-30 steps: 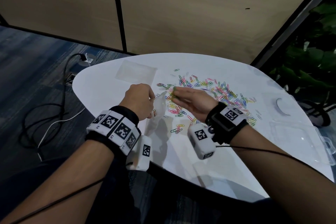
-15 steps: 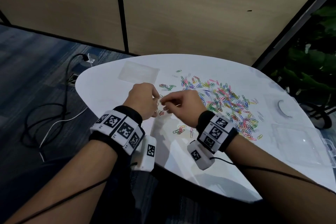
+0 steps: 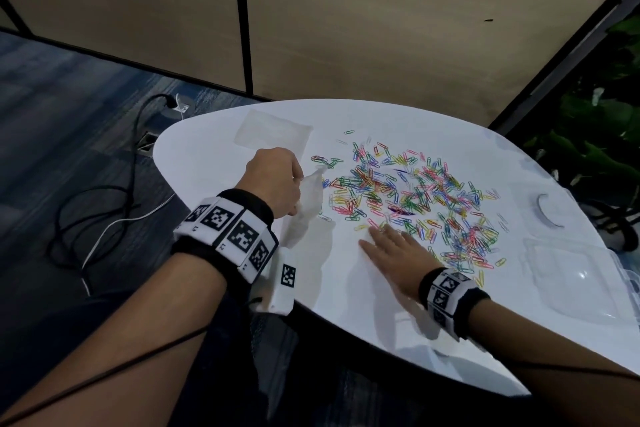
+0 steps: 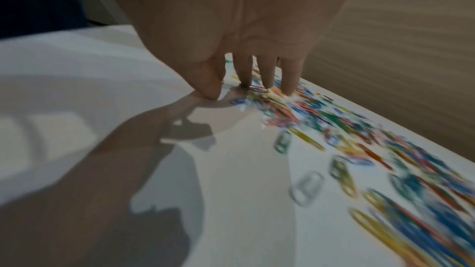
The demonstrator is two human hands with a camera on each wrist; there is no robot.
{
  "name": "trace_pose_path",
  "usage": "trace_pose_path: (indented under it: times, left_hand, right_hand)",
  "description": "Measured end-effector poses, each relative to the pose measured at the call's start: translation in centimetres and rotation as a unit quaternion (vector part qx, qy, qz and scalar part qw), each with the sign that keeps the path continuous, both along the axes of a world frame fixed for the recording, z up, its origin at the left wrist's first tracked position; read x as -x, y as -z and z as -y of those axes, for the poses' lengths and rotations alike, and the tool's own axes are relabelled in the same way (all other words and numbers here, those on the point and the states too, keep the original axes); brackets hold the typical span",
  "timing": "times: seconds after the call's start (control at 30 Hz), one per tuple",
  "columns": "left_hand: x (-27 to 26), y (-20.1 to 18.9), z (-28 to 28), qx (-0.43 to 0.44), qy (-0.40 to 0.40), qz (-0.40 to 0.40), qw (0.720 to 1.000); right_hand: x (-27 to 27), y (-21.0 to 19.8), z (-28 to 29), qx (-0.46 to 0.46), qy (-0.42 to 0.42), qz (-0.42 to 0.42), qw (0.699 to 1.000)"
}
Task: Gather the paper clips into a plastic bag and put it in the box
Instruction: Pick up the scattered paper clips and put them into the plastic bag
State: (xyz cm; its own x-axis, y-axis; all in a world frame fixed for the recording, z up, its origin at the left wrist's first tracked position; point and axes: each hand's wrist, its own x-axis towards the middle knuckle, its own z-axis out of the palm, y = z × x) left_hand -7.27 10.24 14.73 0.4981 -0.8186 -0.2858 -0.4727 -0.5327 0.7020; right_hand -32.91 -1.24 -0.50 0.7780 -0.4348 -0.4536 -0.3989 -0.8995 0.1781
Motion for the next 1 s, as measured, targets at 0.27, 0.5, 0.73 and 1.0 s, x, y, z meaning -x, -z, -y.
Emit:
trace_pose_path:
  times: [0.27, 0.5, 0.73, 1.0]
  left_hand:
    - [1.1, 0.3, 0.9, -0.015, 0.015, 0.012, 1.000]
    - [1.5, 0.5, 1.4, -0.021, 0.020, 0.019, 0.999]
    - [2.7, 0.0, 1.7, -0.021, 0.031, 0.010, 0.999]
    - [3.9, 0.1, 1.9, -0.019, 0.039, 0.019, 0.999]
  right_hand:
    - [-1.3, -0.4, 2.8, -0.030, 0.071, 0.130, 0.989]
    - [-2.1, -2.0, 4.9, -0.111, 0.362, 0.307, 0.873]
    - [-2.7, -7.9, 6.7, -0.432, 0.552, 0.504, 0.505]
    - [-7.4, -12.2, 1.2, -0.656, 0.478, 0.465, 0.354]
